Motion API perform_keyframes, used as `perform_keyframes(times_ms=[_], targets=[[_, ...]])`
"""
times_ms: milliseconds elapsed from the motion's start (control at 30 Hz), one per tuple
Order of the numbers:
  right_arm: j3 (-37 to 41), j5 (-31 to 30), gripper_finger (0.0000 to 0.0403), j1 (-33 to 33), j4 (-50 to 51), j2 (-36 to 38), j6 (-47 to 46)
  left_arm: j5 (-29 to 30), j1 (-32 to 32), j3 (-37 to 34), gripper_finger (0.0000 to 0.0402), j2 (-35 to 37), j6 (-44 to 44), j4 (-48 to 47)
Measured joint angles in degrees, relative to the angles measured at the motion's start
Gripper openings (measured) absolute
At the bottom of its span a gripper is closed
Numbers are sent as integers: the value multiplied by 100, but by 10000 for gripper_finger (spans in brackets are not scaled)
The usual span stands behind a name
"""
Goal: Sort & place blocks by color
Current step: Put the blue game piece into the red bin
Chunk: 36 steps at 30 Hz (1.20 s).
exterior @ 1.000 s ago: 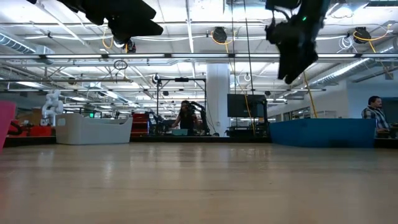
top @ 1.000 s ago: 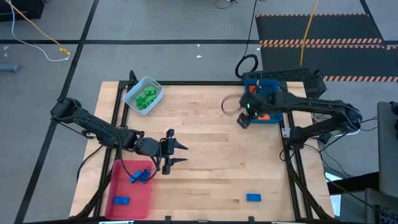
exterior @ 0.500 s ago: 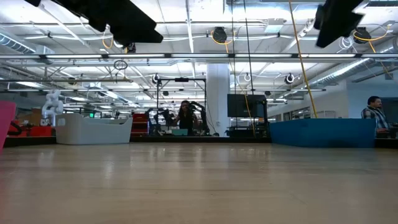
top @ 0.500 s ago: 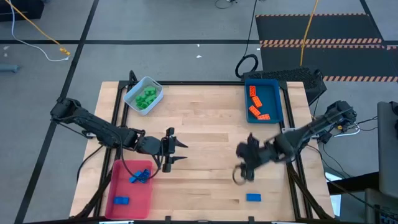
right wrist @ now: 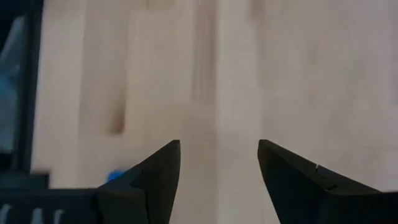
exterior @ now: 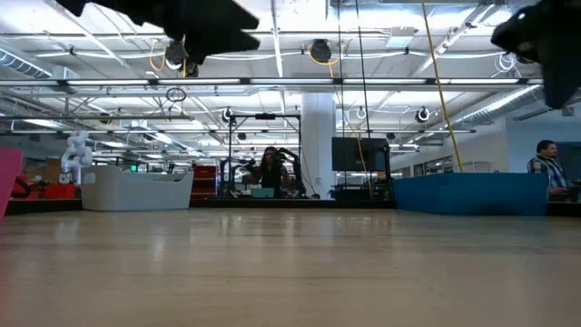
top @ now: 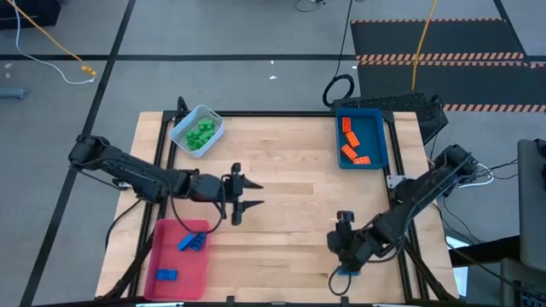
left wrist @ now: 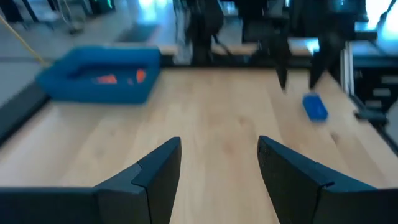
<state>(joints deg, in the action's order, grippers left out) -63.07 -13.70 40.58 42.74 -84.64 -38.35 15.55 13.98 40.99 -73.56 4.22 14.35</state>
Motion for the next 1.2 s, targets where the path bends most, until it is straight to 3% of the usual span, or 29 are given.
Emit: perform_keyframes(times_ms=[200,300,467,633,867,1200], targets=[[1,1063,250,52,-190,-251,-246,0,-235,2,212,28,-377,542],[2,1238,271,158,-448,-240,-665,0,-314,3,212,33,-375,571],[-2,1248,285,512,-621,-248,-1231,-2,-417,2,212,33,-389,601],[0,1245,281,939,84,-381,-1842,-2,-505,2,212,33,-303,686],[-2,1056,280,1258,321,-774,-2019,-10,-653,2,212,33,-166,699],[-2,798,279,1443,-69,-1324,-1975,-1270,-731,0,212,-33,259,697]])
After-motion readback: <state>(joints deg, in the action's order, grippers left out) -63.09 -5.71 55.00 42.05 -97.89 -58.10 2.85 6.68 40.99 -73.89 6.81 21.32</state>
